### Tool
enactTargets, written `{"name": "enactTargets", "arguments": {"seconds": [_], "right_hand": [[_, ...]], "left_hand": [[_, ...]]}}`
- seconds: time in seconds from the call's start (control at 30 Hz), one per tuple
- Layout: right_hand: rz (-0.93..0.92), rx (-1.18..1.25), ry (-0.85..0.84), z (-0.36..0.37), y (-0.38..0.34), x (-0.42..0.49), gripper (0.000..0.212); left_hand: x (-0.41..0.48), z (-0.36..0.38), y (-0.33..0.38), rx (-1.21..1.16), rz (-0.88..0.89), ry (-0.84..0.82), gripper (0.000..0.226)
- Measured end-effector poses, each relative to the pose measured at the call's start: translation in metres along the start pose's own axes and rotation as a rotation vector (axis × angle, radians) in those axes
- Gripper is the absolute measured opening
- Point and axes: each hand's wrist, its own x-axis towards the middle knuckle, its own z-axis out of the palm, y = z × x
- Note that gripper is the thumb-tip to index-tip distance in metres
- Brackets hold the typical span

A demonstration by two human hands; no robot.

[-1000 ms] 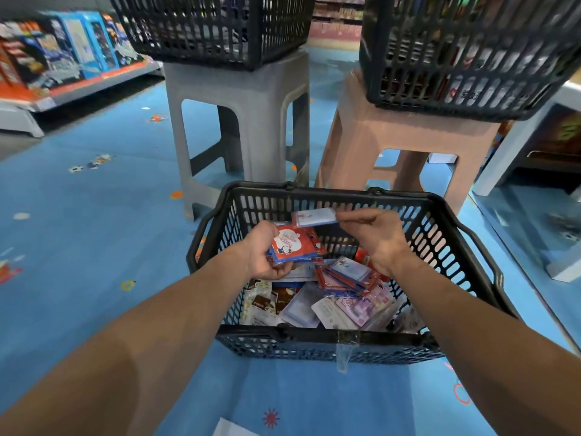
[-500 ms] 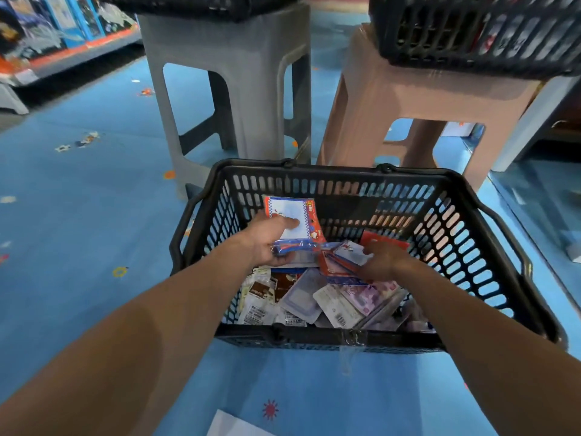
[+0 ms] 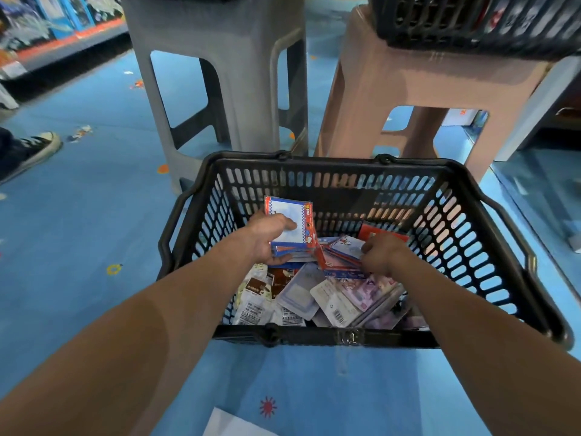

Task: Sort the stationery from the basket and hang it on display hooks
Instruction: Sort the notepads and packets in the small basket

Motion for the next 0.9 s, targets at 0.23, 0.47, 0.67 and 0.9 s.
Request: {"name": "enactTargets", "arguments": {"seconds": [0.23, 0.47, 0.67, 0.9], "right_hand": [[0.133, 0.905, 0.229, -0.023, 0.005, -0.009, 0.029], [-0.177, 1.379, 0.270, -0.046, -0.017, -0.042, 0.031], [-0.262, 1.405, 0.136, -0.046, -0.039, -0.063, 0.024], [-0.256, 1.044, 0.218, -0.035, -0.051, -0.057, 0.002]], "left_hand": [[-0.013, -0.002, 0.004, -0.024, 0.050, -0.012, 0.038], [-0.036, -0.009, 0.013, -0.046, 0.083, -0.076, 0.021], [-0.052, -0.009, 0.026, -0.147, 0.056, -0.226, 0.039], [-0.055, -0.004, 0.026, -0.139, 0.103, -0.249, 0.035]]}}
